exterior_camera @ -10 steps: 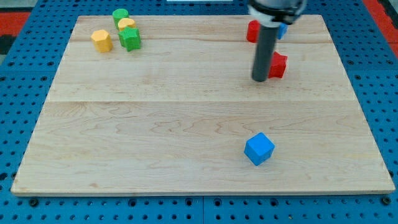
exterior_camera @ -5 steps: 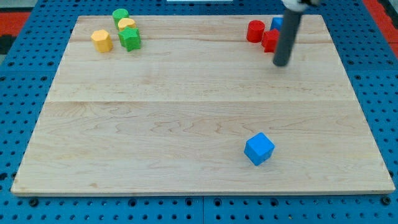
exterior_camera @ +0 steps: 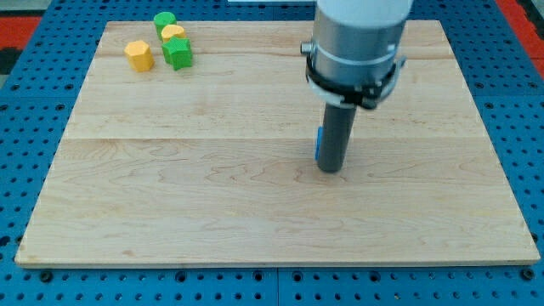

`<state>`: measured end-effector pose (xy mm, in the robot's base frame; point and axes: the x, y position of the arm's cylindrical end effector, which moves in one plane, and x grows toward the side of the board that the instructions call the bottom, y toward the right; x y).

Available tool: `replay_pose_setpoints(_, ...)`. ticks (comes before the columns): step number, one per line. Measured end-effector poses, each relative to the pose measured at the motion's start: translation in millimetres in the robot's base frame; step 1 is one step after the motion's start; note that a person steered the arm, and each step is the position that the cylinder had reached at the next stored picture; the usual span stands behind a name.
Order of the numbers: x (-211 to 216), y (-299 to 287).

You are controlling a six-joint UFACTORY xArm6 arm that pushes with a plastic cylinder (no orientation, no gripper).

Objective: Make a group of red blocks and blue blocks at top right of the board

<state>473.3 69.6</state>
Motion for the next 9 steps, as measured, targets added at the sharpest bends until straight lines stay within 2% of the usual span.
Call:
replay_pose_setpoints(3,-144,13)
replay_pose_setpoints(4,-177,10)
replay_pose_setpoints(5,-189,-1)
replay_pose_setpoints(6,-194,-67)
replay_pose_setpoints(7,-235,-46)
replay_pose_setpoints(8,-237,17)
replay_pose_setpoints(9,-233,3)
